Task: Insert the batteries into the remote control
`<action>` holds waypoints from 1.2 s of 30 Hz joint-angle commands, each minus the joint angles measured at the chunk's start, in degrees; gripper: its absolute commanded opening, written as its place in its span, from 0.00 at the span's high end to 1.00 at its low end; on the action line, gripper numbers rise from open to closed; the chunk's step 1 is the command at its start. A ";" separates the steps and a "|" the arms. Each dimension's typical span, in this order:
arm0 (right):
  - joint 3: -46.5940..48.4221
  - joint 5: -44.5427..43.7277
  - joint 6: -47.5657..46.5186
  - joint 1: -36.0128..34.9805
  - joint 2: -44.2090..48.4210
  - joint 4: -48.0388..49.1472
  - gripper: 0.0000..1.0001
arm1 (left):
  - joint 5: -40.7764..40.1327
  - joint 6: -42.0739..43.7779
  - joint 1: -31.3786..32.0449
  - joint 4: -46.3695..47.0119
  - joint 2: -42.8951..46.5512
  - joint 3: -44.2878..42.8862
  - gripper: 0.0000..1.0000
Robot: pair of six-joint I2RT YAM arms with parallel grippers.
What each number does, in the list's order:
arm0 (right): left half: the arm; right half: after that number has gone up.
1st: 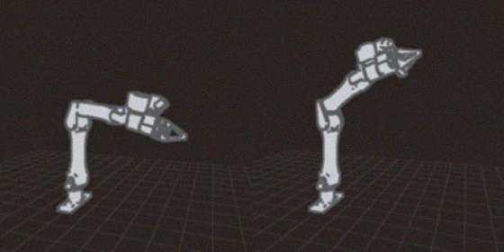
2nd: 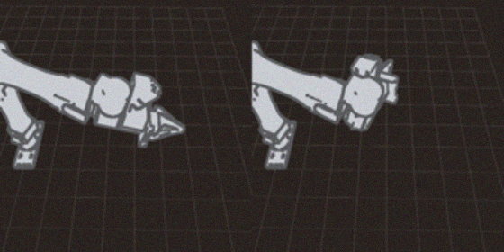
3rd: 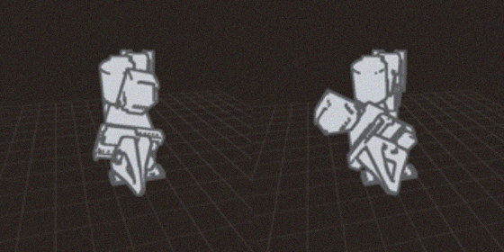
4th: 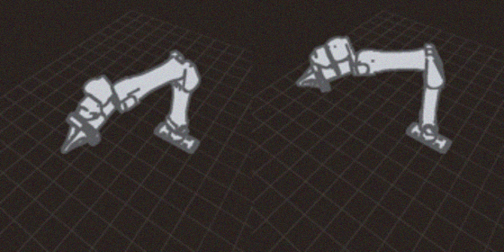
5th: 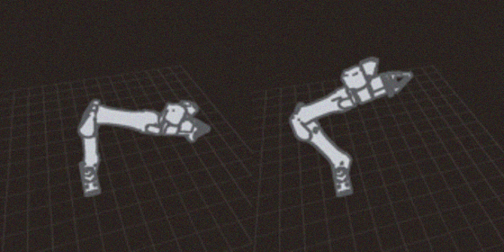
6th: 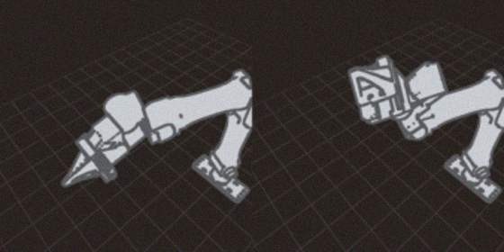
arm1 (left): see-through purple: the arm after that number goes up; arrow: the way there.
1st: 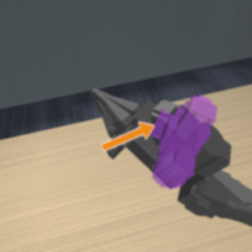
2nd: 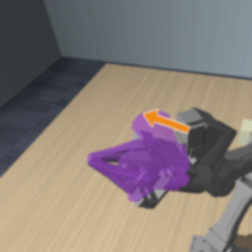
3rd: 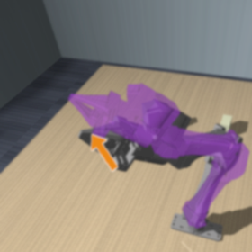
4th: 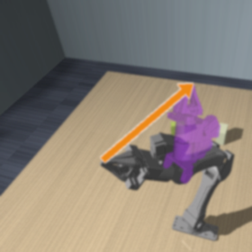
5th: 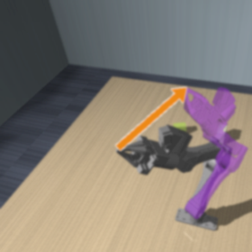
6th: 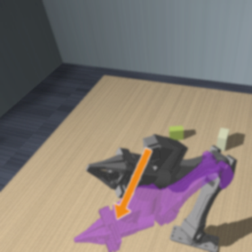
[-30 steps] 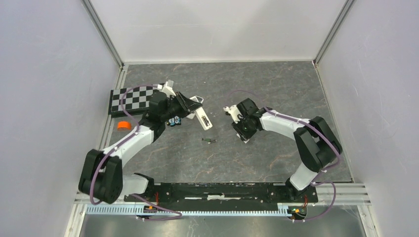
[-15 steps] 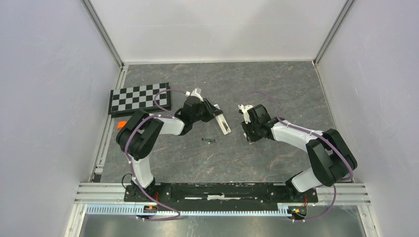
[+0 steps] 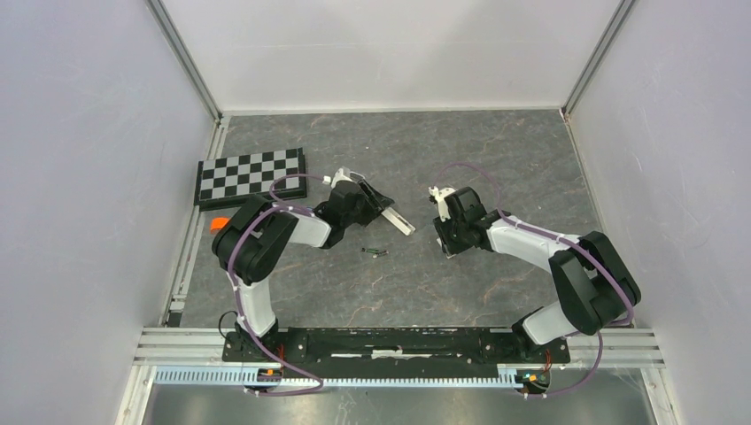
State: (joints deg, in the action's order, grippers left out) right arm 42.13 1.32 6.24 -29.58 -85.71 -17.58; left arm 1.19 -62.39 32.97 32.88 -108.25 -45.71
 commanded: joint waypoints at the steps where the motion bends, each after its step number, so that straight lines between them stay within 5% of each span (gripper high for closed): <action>1: -2.86 1.47 0.22 0.29 -3.28 -6.45 0.64 | -5.01 -3.12 0.08 -5.14 1.86 1.63 0.36; 11: -2.40 0.92 -0.05 0.22 -2.53 -8.15 0.56 | -9.73 -5.83 0.16 -25.69 7.11 0.10 0.11; 13: -2.47 0.67 -0.14 0.23 -2.25 -8.62 0.53 | -10.50 -5.73 0.19 -30.83 8.01 -0.70 0.01; 23: -3.46 -5.40 1.39 0.14 0.10 -12.11 0.48 | -11.06 0.23 0.17 -35.35 12.97 -1.51 0.00; 36: -2.34 -1.91 -0.68 -1.42 -4.63 -11.95 0.54 | -1.39 9.72 0.53 -17.00 20.43 3.60 0.12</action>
State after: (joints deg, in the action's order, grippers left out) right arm 42.37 -1.30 6.31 -29.74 -85.10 -22.24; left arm -3.90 -58.81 33.17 6.81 -90.98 -42.76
